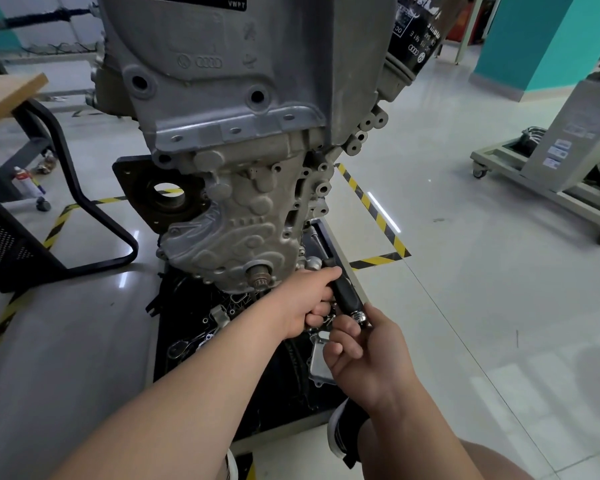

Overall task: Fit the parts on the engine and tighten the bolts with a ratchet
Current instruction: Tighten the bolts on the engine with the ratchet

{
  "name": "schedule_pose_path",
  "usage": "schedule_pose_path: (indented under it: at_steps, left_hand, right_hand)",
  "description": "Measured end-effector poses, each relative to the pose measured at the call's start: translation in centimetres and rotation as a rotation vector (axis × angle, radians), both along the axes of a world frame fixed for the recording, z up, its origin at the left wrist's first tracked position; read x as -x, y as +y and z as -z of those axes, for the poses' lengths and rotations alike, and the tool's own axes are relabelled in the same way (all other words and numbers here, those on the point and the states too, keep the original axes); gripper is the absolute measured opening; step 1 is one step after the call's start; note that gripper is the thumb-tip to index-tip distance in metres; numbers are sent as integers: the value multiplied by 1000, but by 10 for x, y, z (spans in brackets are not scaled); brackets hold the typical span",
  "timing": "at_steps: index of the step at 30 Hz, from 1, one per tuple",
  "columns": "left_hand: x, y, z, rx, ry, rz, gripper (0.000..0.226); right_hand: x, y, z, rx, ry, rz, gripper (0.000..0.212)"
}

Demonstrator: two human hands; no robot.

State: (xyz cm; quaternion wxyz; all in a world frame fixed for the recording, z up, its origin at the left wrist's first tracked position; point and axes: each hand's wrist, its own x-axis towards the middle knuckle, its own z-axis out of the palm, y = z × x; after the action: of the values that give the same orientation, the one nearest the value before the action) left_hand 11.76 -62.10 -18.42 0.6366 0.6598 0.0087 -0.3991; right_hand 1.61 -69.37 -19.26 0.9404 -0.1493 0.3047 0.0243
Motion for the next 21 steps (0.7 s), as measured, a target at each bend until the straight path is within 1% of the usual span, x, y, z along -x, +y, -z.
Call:
schedule_pose_path:
  at_steps: [3, 7, 9, 11, 12, 14, 16, 19, 20, 21]
  left_hand:
    - [0, 1, 2, -4, -22, -10, 19]
    - [1, 1, 3, -11, -56, -23, 23]
    - [2, 0, 3, -12, -62, -32, 25]
    - [2, 0, 2, -11, -59, -46, 23]
    - [3, 0, 2, -10, -58, -54, 22]
    - [3, -2, 1, -11, -59, -62, 20]
    - [4, -2, 0, -19, -62, -62, 20]
    - [4, -3, -1, -23, -66, -62, 19]
    - [4, -3, -1, -23, -64, -64, 19]
    - [4, -3, -1, -24, -59, -64, 19]
  right_hand:
    - [0, 0, 1, -43, 1, -12, 34]
    - [-1, 2, 2, -33, -2, -24, 35]
    - [-1, 2, 4, 7, -1, -27, 36]
    - [-1, 3, 6, 111, 15, -33, 34]
    - [-1, 3, 7, 197, 27, -39, 33]
    - [-1, 4, 10, 444, 56, -57, 30]
    - [-2, 4, 11, 741, 86, -66, 26]
    - [2, 4, 12, 1201, 124, -82, 9]
    - [4, 4, 12, 1359, 125, -102, 10]
    - [5, 4, 13, 1507, 122, -134, 15]
